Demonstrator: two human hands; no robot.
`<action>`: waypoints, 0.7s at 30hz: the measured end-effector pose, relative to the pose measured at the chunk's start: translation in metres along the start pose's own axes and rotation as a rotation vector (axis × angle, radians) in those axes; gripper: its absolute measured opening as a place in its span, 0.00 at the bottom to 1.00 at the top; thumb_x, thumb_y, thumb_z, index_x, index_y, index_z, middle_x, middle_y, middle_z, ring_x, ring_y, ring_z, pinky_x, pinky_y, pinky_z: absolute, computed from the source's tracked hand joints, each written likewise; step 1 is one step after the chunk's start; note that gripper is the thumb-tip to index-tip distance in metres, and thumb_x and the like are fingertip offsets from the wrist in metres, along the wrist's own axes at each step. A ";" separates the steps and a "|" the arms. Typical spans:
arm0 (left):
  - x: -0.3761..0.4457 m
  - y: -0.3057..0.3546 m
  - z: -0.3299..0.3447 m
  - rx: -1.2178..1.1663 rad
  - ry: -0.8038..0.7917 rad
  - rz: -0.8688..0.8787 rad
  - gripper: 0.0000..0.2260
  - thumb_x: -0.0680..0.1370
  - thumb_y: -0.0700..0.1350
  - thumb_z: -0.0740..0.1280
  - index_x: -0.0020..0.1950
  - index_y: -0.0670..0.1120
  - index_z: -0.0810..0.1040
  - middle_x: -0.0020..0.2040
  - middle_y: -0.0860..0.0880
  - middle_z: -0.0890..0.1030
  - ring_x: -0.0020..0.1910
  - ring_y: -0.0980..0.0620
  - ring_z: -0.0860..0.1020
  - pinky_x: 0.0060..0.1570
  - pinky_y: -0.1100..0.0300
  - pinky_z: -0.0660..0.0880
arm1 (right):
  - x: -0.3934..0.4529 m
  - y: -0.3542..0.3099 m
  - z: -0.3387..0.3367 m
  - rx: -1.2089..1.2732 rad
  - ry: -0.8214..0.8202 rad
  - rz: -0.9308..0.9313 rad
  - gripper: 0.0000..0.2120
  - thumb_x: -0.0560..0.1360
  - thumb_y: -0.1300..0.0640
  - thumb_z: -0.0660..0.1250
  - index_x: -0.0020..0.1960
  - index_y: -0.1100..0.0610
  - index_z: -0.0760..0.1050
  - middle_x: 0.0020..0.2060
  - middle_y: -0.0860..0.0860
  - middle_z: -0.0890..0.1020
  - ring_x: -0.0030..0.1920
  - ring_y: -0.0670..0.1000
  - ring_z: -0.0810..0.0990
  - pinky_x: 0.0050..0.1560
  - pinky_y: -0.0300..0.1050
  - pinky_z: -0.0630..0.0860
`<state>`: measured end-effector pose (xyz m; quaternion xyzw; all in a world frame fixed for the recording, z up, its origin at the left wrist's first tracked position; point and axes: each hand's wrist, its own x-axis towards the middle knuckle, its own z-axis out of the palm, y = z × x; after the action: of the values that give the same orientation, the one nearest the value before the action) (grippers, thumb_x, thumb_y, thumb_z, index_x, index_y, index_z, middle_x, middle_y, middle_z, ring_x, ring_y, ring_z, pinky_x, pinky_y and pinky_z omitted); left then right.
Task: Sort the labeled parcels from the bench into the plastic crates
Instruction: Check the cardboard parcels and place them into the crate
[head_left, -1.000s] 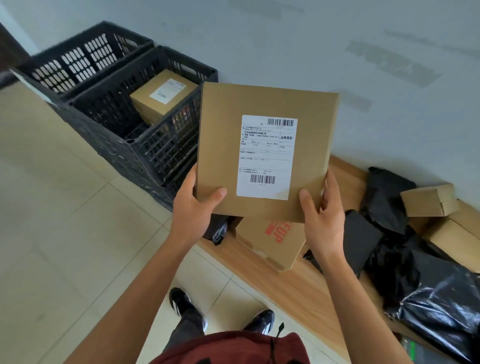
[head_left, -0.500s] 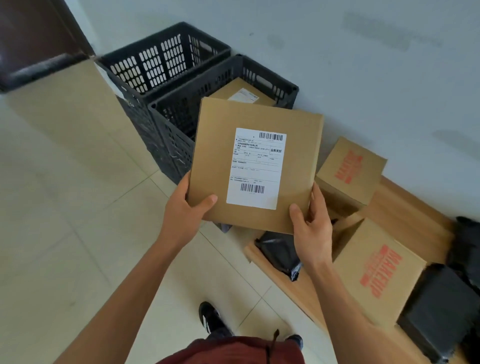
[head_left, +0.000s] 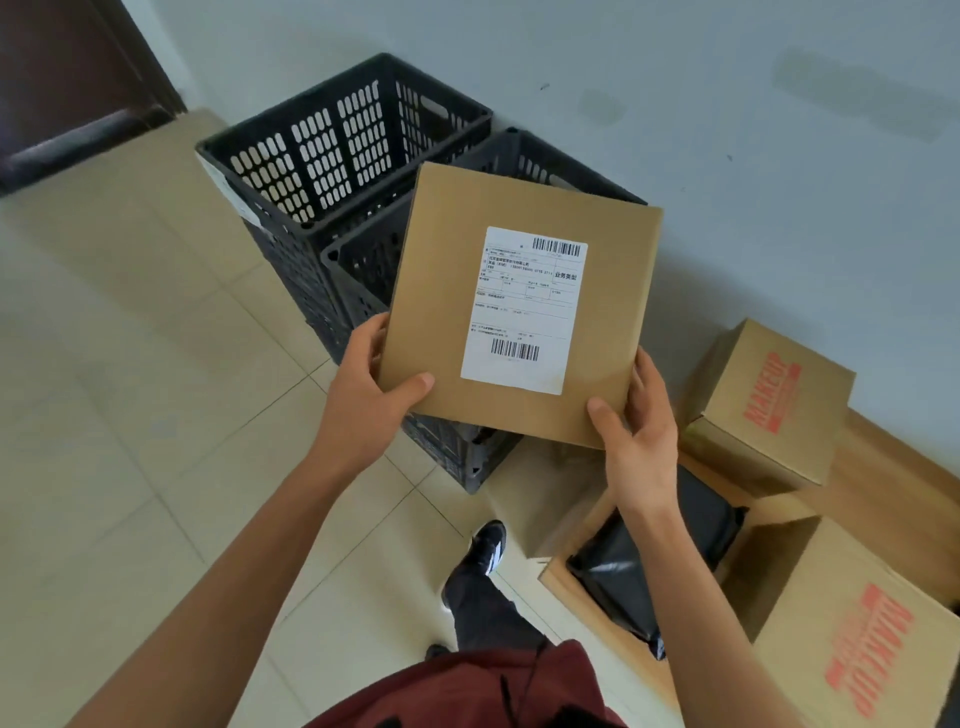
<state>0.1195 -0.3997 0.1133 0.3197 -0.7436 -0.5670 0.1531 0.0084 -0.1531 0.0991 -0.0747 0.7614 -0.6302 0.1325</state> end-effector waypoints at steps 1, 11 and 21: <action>0.016 0.004 0.000 0.022 -0.007 0.010 0.31 0.78 0.39 0.74 0.76 0.57 0.66 0.64 0.67 0.74 0.62 0.67 0.75 0.55 0.68 0.75 | 0.012 -0.001 0.006 0.017 0.016 -0.002 0.35 0.79 0.51 0.69 0.82 0.44 0.59 0.75 0.43 0.73 0.76 0.47 0.71 0.74 0.61 0.72; 0.157 0.028 -0.004 0.163 -0.030 0.054 0.31 0.78 0.46 0.75 0.79 0.55 0.67 0.70 0.58 0.77 0.66 0.57 0.77 0.65 0.51 0.78 | 0.130 -0.014 0.050 0.006 -0.040 0.014 0.35 0.82 0.61 0.68 0.83 0.46 0.56 0.77 0.41 0.70 0.75 0.39 0.69 0.72 0.42 0.71; 0.268 0.017 0.021 0.297 -0.108 0.021 0.29 0.79 0.47 0.74 0.78 0.51 0.69 0.69 0.55 0.77 0.65 0.52 0.76 0.67 0.50 0.76 | 0.209 -0.016 0.089 -0.134 0.050 0.186 0.36 0.83 0.59 0.66 0.84 0.46 0.51 0.73 0.39 0.70 0.64 0.37 0.72 0.58 0.27 0.68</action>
<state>-0.0990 -0.5551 0.0867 0.3002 -0.8297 -0.4654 0.0700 -0.1654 -0.2989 0.0769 0.0034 0.8086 -0.5644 0.1659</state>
